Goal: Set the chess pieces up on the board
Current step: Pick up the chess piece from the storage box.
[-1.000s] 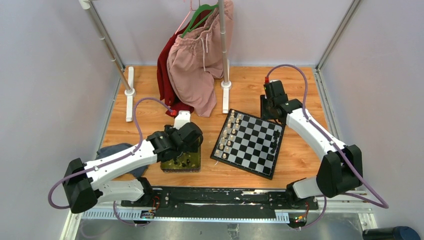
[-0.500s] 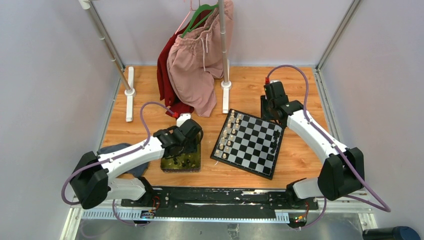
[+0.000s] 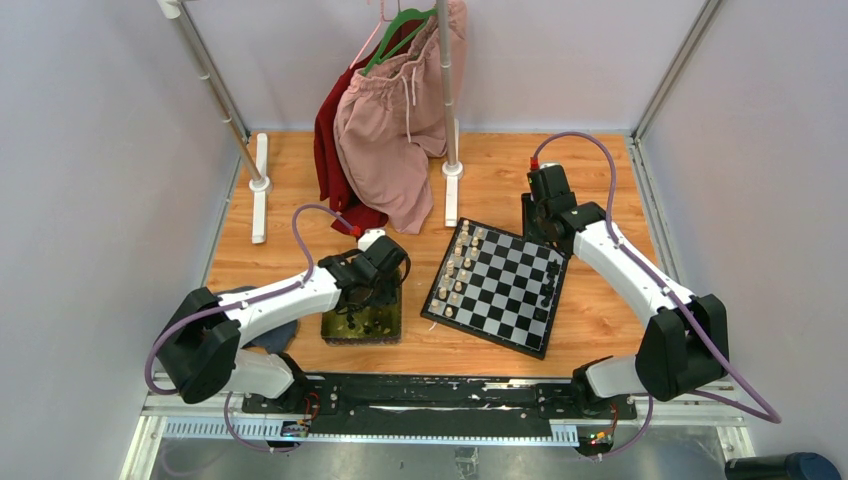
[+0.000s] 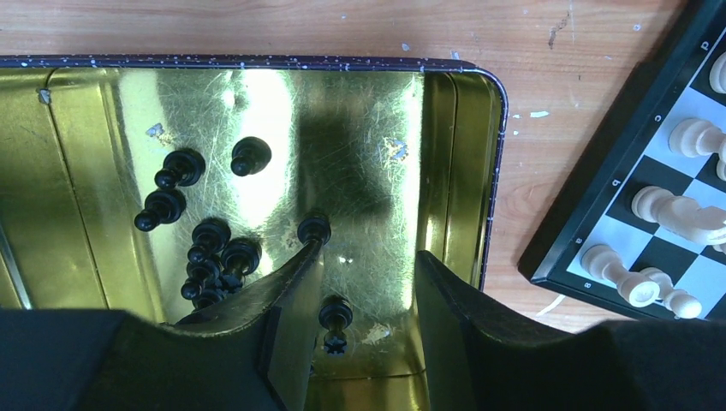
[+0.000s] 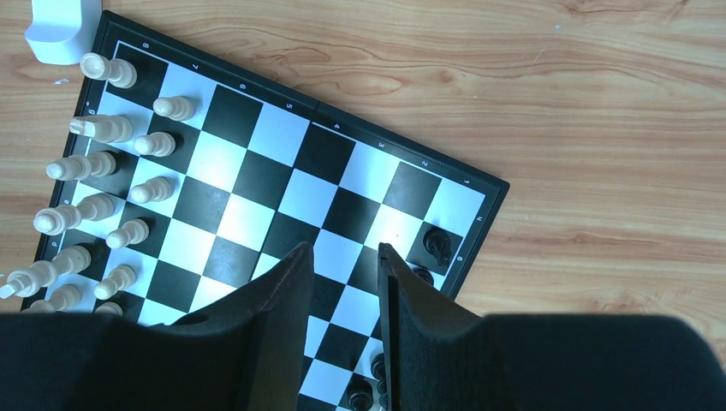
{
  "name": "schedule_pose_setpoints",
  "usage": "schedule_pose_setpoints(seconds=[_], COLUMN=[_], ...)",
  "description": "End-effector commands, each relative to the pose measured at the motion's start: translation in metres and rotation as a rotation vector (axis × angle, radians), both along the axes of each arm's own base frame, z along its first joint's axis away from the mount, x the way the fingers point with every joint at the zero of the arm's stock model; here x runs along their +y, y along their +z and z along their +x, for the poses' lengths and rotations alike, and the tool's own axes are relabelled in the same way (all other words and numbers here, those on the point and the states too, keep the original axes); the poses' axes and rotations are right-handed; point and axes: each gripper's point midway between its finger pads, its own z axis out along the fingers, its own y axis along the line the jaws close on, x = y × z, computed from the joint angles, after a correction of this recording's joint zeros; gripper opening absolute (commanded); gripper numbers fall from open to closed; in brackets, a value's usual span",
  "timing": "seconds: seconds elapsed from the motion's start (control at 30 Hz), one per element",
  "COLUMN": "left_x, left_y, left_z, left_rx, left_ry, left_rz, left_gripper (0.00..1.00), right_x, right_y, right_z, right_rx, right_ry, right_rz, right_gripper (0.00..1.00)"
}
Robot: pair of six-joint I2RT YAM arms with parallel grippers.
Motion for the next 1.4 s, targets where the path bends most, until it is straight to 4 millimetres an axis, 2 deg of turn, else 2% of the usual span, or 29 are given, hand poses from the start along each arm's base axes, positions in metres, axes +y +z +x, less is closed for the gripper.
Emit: schedule_pose_setpoints(seconds=[0.0, 0.83, 0.93, 1.17, 1.37], left_x=[0.002, 0.026, 0.026, 0.025, 0.025], left_y=[-0.002, -0.017, -0.019, -0.023, -0.025], left_z=[0.003, -0.001, 0.000, 0.004, 0.005], left_rx=[-0.002, 0.018, 0.020, 0.016, 0.022], left_ry=[0.007, 0.056, 0.054, 0.057, 0.054], left_rz=[0.001, 0.052, 0.054, 0.055, 0.059], left_gripper=[0.48, 0.48, 0.43, 0.42, 0.35], right_x=[-0.002, 0.001, 0.001, 0.000, -0.002], right_y=[-0.006, -0.010, -0.009, -0.009, -0.012], right_z=[-0.007, -0.001, 0.000, -0.002, -0.003], right_rx=[0.021, 0.029, 0.026, 0.025, 0.030], right_ry=[0.017, 0.030, 0.029, 0.028, 0.023], right_rz=[-0.038, -0.041, -0.040, -0.045, -0.050], right_gripper=[0.38, 0.38, 0.38, 0.38, 0.38])
